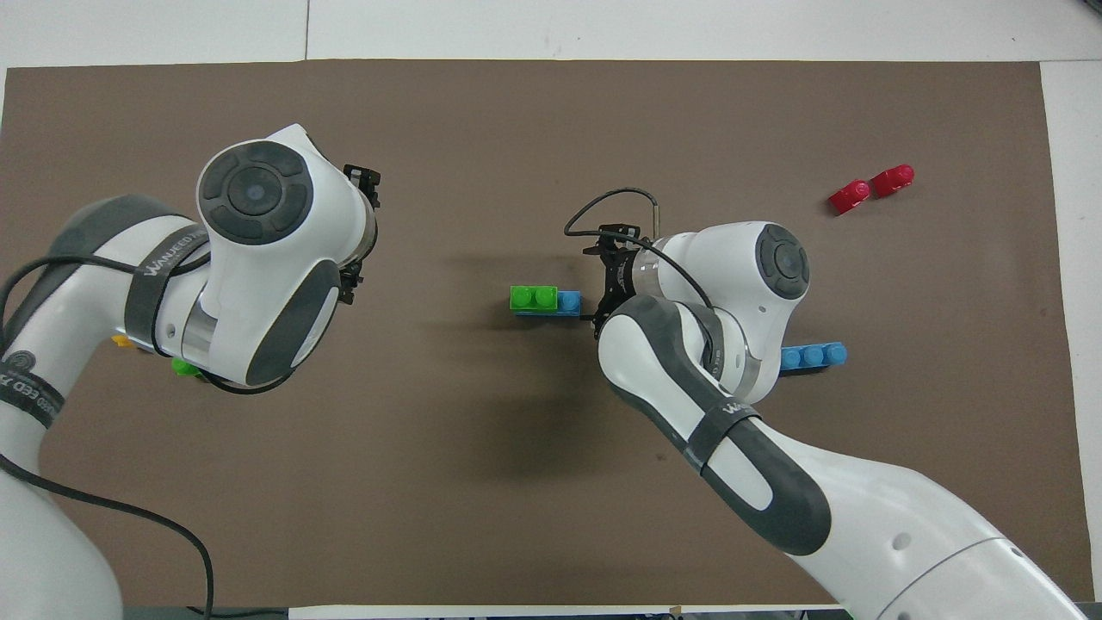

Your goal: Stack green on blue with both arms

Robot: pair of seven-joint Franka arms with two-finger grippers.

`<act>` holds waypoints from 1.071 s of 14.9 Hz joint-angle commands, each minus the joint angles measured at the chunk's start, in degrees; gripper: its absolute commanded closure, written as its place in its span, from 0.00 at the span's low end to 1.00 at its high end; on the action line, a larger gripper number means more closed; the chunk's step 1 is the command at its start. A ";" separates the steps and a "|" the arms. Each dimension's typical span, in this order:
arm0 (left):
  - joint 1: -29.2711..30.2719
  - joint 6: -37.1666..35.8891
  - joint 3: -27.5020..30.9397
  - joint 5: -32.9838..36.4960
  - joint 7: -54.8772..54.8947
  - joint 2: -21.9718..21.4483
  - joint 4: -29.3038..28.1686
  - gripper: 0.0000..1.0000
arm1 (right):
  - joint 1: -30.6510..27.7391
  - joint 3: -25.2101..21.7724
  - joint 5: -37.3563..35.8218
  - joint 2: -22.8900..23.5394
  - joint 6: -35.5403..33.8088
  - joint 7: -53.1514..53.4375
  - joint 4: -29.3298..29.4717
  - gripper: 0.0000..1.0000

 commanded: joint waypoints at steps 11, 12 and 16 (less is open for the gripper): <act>15.43 -13.65 0.07 -10.38 61.60 -7.98 3.70 0.00 | -14.91 0.15 -23.09 -15.95 -24.62 -37.42 2.43 0.00; 16.40 -14.87 0.25 -10.47 66.17 -9.03 3.70 0.00 | -15.88 0.15 -25.30 -17.35 -26.64 -42.07 2.77 0.00; 17.99 -20.50 0.77 -10.38 80.60 -12.46 3.96 0.00 | -20.45 0.15 -31.89 -21.84 -39.20 -60.71 7.51 0.00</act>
